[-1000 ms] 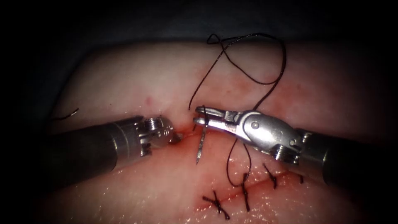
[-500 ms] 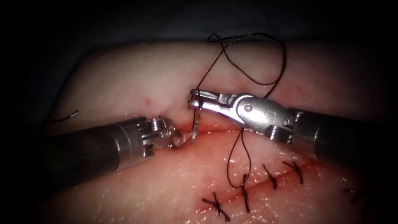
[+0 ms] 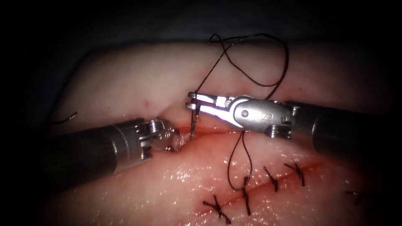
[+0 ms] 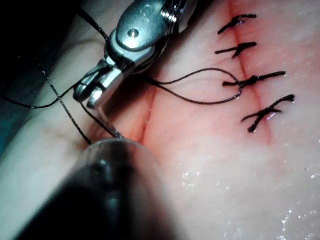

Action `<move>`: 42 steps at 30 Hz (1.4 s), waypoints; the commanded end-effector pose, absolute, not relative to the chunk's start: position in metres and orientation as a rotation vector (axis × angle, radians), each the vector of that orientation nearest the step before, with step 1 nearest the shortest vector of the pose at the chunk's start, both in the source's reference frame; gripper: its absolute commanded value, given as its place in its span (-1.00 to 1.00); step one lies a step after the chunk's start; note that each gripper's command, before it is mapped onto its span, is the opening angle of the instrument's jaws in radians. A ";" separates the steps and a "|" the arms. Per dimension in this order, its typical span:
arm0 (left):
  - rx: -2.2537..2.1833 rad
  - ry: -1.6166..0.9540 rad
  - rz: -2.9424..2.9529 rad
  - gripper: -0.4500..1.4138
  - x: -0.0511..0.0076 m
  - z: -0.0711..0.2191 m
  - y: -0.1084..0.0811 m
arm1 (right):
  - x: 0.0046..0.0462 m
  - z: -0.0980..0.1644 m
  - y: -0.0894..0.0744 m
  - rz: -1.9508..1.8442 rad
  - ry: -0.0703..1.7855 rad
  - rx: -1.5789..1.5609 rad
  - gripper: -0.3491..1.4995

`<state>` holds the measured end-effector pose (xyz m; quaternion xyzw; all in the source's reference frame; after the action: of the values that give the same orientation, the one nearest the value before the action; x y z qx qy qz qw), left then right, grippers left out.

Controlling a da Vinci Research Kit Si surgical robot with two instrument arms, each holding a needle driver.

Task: Wound Closure
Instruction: Throw the needle through the skin below the wound with the right needle driver.

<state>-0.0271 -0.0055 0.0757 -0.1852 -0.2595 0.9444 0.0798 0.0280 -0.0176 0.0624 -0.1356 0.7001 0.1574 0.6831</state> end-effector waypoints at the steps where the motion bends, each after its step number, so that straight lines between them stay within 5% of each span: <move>1: -0.558 -0.773 2.826 0.15 -0.0278 0.076 -0.005 | 0.0290 0.063 -0.017 0.340 1.569 -0.317 -1.00; 42: -0.608 -0.758 2.806 0.05 -0.0270 0.075 -0.005 | 0.0293 0.066 -0.019 0.315 1.461 -0.125 -1.00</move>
<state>-0.0262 -0.0052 0.0746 -0.2035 -0.2561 0.9410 0.0865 0.0283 -0.0201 0.0656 -0.0556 0.6621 0.1444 0.7333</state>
